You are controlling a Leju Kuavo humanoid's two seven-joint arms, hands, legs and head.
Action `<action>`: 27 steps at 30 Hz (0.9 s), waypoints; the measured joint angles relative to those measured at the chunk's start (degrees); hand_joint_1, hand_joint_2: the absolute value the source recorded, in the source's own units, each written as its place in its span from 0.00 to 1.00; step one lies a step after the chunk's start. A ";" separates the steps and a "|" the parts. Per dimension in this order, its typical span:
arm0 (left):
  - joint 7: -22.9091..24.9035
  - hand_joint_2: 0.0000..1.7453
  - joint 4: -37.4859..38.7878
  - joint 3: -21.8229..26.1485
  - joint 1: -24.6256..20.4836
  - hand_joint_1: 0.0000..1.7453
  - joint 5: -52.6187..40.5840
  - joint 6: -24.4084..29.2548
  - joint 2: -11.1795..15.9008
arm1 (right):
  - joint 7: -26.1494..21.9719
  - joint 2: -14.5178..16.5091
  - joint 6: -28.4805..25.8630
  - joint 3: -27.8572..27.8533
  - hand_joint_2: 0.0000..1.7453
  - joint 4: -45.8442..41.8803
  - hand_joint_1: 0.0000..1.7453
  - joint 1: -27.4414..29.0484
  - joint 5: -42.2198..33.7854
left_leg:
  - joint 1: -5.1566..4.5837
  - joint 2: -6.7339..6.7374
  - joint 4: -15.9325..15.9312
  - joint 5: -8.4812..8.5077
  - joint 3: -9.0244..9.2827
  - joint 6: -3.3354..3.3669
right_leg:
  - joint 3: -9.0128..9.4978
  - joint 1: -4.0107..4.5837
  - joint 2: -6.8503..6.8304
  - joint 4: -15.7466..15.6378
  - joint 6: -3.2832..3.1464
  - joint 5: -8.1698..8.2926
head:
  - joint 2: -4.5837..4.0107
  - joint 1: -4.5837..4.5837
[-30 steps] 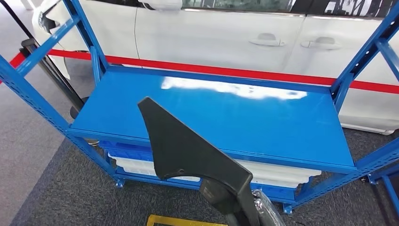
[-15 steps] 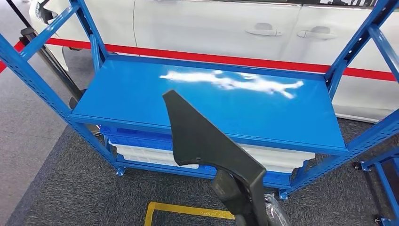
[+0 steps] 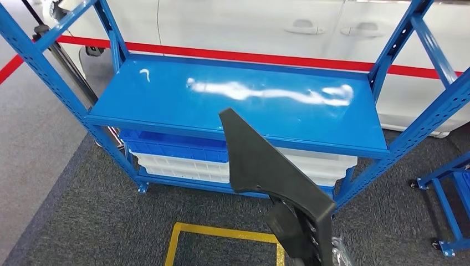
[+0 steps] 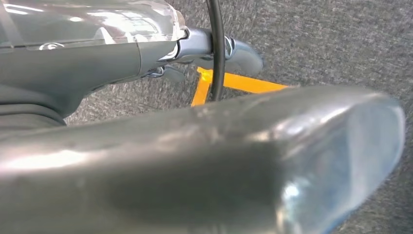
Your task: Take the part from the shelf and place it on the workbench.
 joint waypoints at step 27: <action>2.13 0.00 0.26 1.99 0.28 0.00 0.63 1.74 -0.27 | -9.92 2.47 28.63 -23.11 1.00 -1.77 1.00 8.79 -5.86 | 0.66 -1.49 9.50 1.52 -7.95 -1.14 | 4.79 -0.40 5.62 -0.99 -0.74 -4.05 | 0.00 -0.01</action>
